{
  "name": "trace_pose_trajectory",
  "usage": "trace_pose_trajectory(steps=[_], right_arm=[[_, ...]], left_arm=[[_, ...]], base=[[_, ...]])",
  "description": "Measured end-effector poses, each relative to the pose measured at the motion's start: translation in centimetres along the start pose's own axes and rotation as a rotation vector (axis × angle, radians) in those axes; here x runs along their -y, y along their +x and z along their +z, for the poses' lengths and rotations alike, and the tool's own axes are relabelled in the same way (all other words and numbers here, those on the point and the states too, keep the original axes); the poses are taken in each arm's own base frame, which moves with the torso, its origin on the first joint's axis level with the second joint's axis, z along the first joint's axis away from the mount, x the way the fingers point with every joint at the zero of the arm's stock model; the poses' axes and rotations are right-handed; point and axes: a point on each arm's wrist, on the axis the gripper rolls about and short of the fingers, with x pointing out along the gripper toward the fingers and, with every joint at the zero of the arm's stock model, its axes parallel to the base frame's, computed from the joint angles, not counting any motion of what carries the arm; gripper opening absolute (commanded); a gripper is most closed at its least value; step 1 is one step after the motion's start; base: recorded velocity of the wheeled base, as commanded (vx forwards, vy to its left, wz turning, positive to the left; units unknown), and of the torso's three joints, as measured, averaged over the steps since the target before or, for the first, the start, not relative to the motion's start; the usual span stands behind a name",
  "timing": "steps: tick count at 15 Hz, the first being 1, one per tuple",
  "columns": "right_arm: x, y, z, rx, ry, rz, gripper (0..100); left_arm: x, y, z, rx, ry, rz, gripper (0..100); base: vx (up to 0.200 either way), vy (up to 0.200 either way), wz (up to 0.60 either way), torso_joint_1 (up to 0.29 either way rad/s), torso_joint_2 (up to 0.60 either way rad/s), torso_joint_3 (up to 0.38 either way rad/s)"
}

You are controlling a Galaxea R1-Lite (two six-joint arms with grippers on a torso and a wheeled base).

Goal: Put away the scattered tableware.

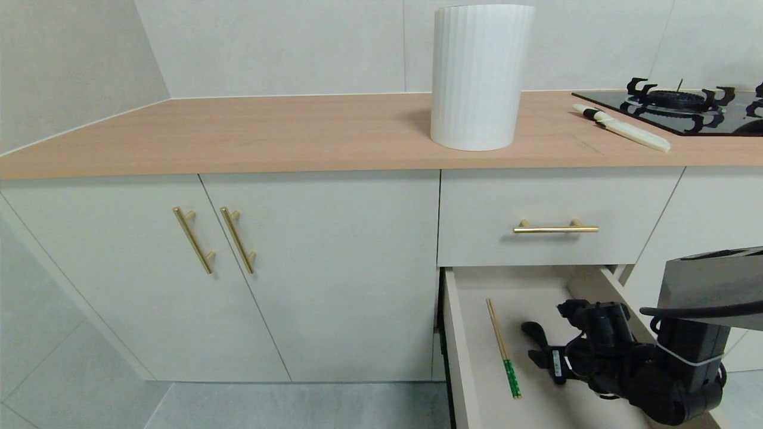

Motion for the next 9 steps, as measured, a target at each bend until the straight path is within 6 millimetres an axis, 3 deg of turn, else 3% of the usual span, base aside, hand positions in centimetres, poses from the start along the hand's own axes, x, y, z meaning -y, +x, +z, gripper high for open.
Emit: trace_pose_trajectory(steps=[4, 9], right_arm=[[0.0, -1.7, 1.1, 0.042, 0.004, 0.008, 100], [0.0, -7.9, 4.2, 0.091, 0.001, 0.033, 100]], left_arm=[[0.0, 0.0, 0.0, 0.000, 0.000, 0.000, 100], [0.0, 0.0, 0.0, 0.000, 0.000, 0.000, 100]], base=[[0.000, 0.000, 0.00, 0.000, 0.00, 0.000], [0.000, 0.000, 0.00, 0.000, 0.00, 0.000]])
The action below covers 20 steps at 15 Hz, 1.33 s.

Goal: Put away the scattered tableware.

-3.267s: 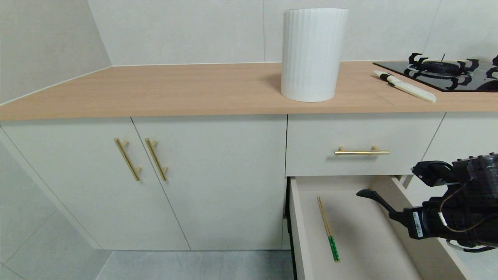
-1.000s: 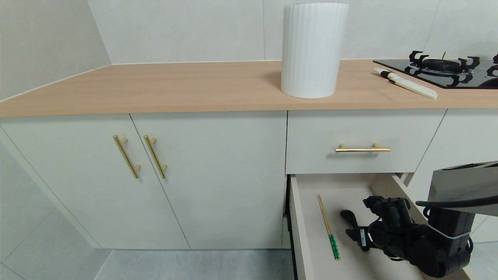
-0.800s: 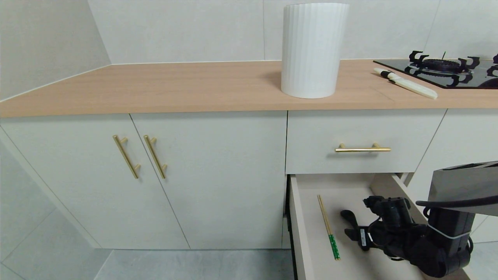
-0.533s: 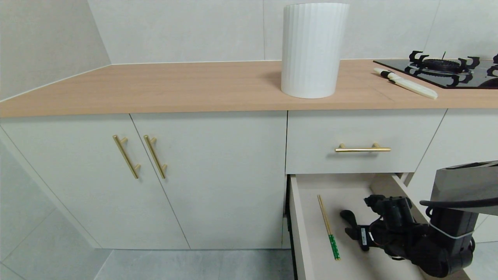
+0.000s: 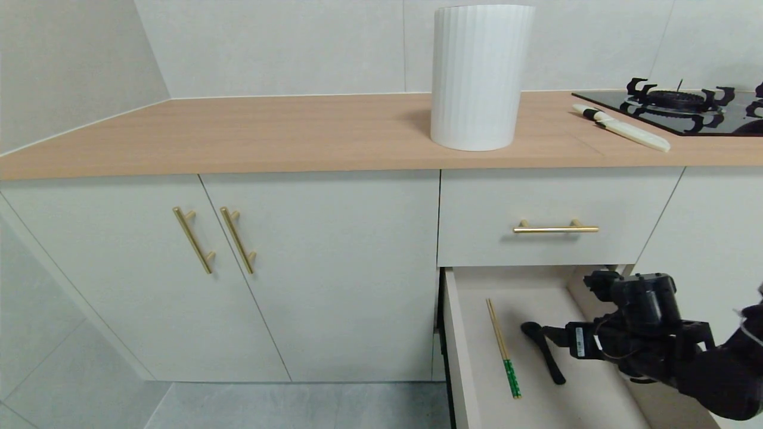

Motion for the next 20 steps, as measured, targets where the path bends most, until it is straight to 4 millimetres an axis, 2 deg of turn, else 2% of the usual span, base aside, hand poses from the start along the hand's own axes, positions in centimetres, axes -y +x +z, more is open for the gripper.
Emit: trace_pose_trajectory(steps=[5, 9, 13, 19, 20], right_arm=[[-0.7, -8.1, 1.9, -0.008, -0.036, 0.050, 100], [-0.9, -12.5, 1.7, -0.045, -0.078, 0.123, 100], [-1.5, -14.1, 1.7, -0.021, -0.102, 0.168, 100], [-1.6, -14.3, 1.4, -0.044, -0.114, 0.173, 100], [-1.6, -14.3, 1.4, -0.044, -0.115, 0.174, 100]], left_arm=[[0.0, 0.0, 0.0, 0.000, 0.000, 0.000, 100], [0.0, 0.0, 0.0, 0.000, 0.001, 0.001, 100], [0.0, 0.0, 0.0, 0.000, 0.000, 0.000, 100], [0.0, 0.0, 0.0, 0.000, 0.000, 0.001, 100], [0.0, 0.0, 0.0, 0.000, 0.000, 0.000, 100]], base=[[0.000, 0.000, 0.00, 0.000, 0.00, 0.000], [0.000, 0.000, 0.00, 0.000, 0.00, 0.000], [0.000, 0.000, 0.00, 0.000, 0.00, 0.000], [0.000, 0.000, 0.00, 0.000, 0.00, 0.000], [-0.200, 0.000, 0.00, 0.007, 0.00, 0.007]])
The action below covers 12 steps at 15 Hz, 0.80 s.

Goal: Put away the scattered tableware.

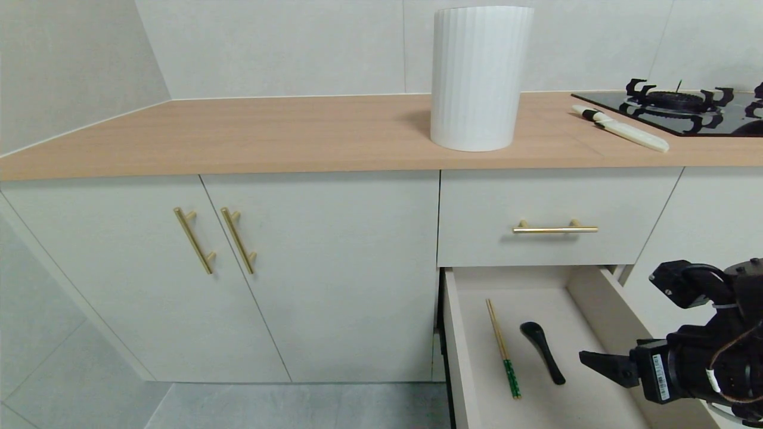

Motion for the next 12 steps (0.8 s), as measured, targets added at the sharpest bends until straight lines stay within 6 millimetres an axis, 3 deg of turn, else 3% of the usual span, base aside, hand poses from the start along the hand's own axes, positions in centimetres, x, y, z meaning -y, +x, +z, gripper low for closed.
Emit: trace_pose_trajectory(steps=[8, 12], right_arm=[[-0.01, 0.55, -0.35, -0.030, -0.003, -0.004, 100], [-0.10, 0.78, -0.72, -0.057, -0.011, -0.003, 100]], left_arm=[[0.00, 0.00, 0.00, 0.000, 0.000, 0.000, 100], [0.00, 0.00, 0.00, 0.000, 0.000, 0.000, 100]], base=[[-0.200, 0.000, 0.00, 0.002, 0.00, 0.005], [0.000, 0.000, 0.00, 0.000, 0.00, 0.000]])
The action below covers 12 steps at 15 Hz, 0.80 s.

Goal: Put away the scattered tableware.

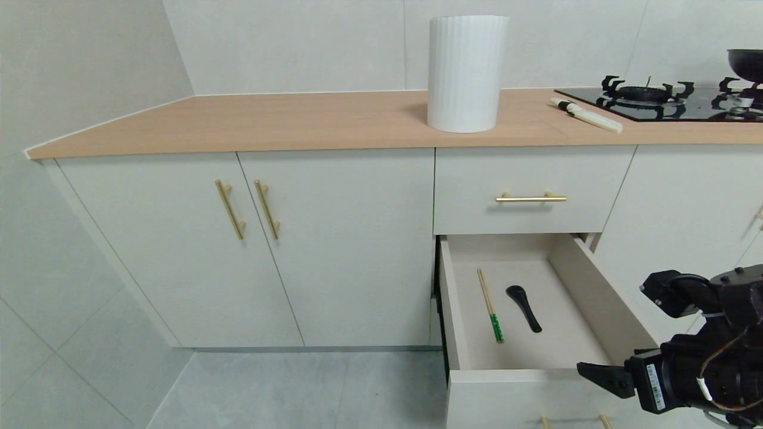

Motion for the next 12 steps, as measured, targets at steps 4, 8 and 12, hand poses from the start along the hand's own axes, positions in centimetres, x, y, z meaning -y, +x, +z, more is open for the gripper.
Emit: trace_pose_trajectory(steps=[4, 8, 12], right_arm=[[-0.5, -0.3, -1.1, -0.091, -0.083, 0.015, 100], [-1.1, -0.4, -2.0, -0.179, -0.131, 0.023, 100], [-1.4, 1.5, -2.1, -0.247, -0.099, -0.014, 100]], left_arm=[[0.0, 0.0, 0.0, 0.000, 0.000, 0.000, 100], [0.0, 0.0, 0.0, 0.000, 0.000, 0.000, 100], [0.0, 0.0, 0.0, 0.000, 0.000, 0.000, 100]], base=[[0.000, 0.000, 0.00, 0.000, 0.00, 0.000], [0.000, 0.000, 0.00, 0.000, 0.00, 0.000], [0.000, 0.000, 0.00, 0.000, 0.00, 0.000]])
